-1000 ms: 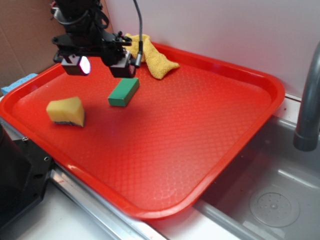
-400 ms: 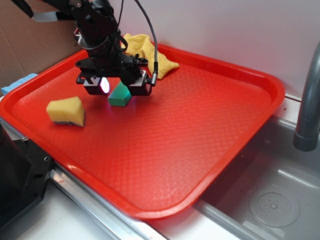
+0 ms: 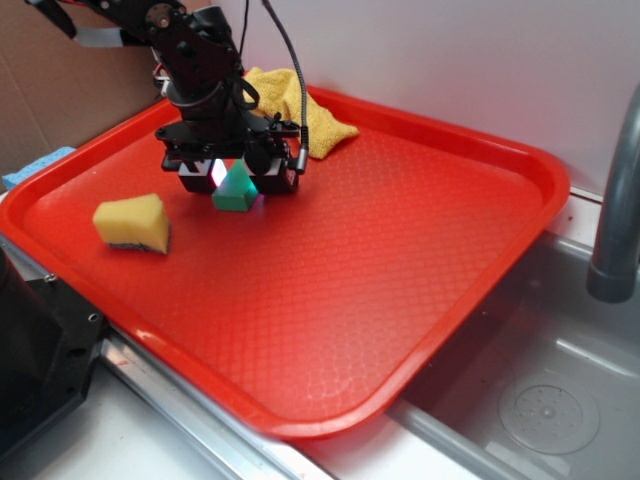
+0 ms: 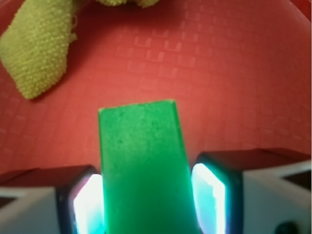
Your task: Grab the green block.
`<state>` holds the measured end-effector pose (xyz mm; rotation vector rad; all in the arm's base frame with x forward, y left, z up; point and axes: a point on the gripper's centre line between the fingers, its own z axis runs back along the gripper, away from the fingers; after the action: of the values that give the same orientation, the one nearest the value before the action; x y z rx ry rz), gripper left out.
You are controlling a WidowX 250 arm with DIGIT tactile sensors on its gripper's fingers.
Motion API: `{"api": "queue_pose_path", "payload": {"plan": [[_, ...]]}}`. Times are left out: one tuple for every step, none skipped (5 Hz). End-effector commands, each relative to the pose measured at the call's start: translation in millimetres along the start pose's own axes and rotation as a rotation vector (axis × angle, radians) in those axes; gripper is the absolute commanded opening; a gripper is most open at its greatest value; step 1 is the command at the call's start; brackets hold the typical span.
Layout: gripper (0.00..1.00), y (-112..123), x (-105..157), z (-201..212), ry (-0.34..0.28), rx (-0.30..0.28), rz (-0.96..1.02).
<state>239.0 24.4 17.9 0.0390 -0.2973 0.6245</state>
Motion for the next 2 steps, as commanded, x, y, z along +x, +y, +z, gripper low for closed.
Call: {"api": "queue_pose_path", "payload": {"plan": [[0.0, -3.4, 4.6, 33.7, 0.026, 0.082, 0.022], [0.0, -11.5, -5.3, 76.1, 0.089, 0.04, -0.081]]}}
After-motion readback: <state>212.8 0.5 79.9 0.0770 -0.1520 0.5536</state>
